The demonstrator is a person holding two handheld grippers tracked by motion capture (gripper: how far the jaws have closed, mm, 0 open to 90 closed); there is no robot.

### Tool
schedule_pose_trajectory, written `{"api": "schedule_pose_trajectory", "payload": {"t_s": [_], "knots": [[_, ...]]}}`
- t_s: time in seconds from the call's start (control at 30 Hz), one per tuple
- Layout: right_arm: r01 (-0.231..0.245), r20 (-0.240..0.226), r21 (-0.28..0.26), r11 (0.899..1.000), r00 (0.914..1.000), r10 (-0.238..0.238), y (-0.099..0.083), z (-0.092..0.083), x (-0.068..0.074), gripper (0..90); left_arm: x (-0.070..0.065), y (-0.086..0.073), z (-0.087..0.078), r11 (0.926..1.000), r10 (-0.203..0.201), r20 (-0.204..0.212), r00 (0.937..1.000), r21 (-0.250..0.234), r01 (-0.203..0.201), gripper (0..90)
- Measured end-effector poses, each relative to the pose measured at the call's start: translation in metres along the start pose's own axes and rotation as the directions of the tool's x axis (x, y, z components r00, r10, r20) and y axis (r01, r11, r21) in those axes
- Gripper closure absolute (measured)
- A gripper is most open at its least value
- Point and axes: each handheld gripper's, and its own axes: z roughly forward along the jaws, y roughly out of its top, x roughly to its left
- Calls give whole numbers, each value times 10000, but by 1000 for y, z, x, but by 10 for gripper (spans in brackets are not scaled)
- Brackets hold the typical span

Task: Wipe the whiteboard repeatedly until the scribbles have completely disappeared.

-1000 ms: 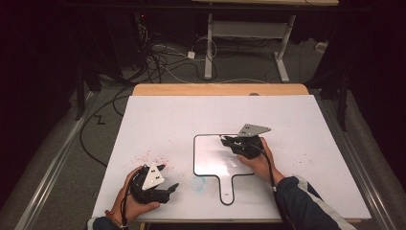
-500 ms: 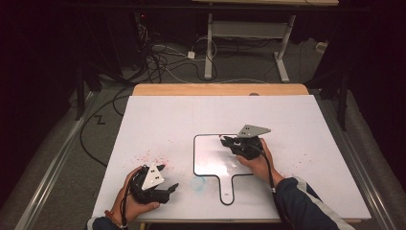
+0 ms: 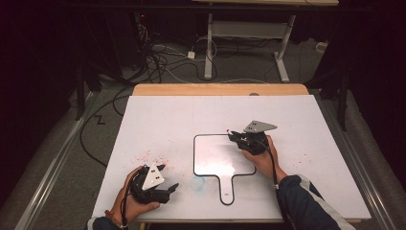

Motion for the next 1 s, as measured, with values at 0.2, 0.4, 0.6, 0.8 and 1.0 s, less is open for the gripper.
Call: {"api": "schedule_pose_trajectory", "payload": {"t_s": [0.2, 0.4, 0.6, 0.8, 1.0], "knots": [[-155, -365, -32, 9999, 9992, 153, 1, 2, 6, 815, 0, 0, 0, 10000, 1, 31, 10000, -6, -1, 222], [486, -93, 105, 9988, 9988, -485, 2, 6, 8, 814, 0, 0, 0, 10000, 6, 38, 10000, -23, -6, 223], [50, -10, -22, 10000, 10000, -50, 2, 4, 1, 815, 1, 0, 0, 10000, 4, 40, 10000, -11, -4, 223], [536, -411, 155, 9984, 9978, -529, 4, 10, 18, 815, 0, 0, 0, 10000, 14, 45, 10000, -13, -14, 224], [182, 258, 201, 9996, 9995, -187, 9, 14, -3, 814, 0, 1, 0, 10000, 30, 43, 10000, 5, -30, 226]]}}
